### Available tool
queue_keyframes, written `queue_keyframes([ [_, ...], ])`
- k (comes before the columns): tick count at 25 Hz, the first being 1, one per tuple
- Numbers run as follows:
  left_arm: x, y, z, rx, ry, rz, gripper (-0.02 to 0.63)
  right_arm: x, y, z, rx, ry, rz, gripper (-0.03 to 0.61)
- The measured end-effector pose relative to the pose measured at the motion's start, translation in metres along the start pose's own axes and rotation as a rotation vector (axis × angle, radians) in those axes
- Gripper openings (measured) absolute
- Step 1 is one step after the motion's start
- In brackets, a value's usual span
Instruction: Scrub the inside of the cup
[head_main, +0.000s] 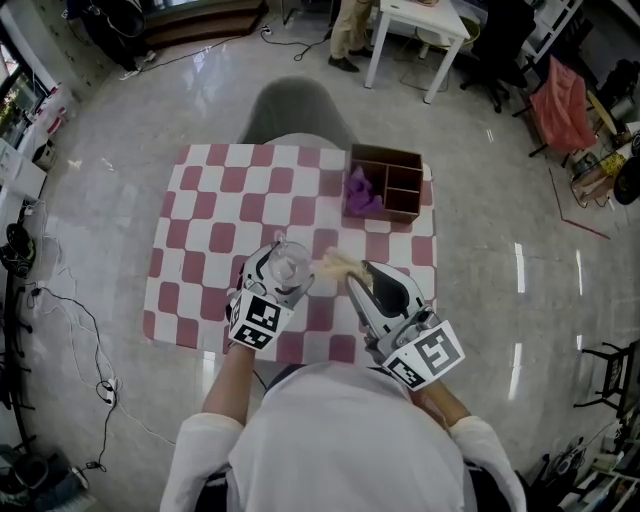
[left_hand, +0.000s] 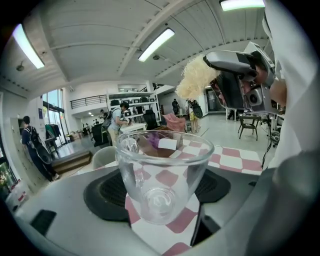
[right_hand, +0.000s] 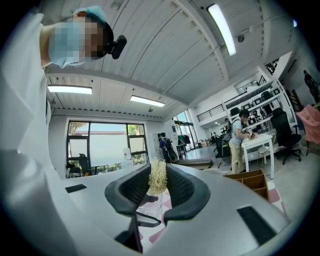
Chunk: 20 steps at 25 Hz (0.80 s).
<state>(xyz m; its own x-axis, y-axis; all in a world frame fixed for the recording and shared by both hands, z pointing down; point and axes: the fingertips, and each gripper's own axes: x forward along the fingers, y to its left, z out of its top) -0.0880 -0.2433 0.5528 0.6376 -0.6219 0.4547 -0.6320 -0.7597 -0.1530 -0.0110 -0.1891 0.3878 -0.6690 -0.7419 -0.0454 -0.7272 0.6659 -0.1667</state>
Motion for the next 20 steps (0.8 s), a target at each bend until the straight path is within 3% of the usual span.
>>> queue_keyframes([
  [7,-0.023,0.007,0.025,0.073,0.053,0.042,0.379,0.008,0.014,0.012,-0.005,-0.025,0.067,0.107],
  [20,-0.04,-0.007,0.048,0.203,0.111,0.038,0.379,0.023,0.03,0.008,-0.027,0.011,0.177,0.107],
])
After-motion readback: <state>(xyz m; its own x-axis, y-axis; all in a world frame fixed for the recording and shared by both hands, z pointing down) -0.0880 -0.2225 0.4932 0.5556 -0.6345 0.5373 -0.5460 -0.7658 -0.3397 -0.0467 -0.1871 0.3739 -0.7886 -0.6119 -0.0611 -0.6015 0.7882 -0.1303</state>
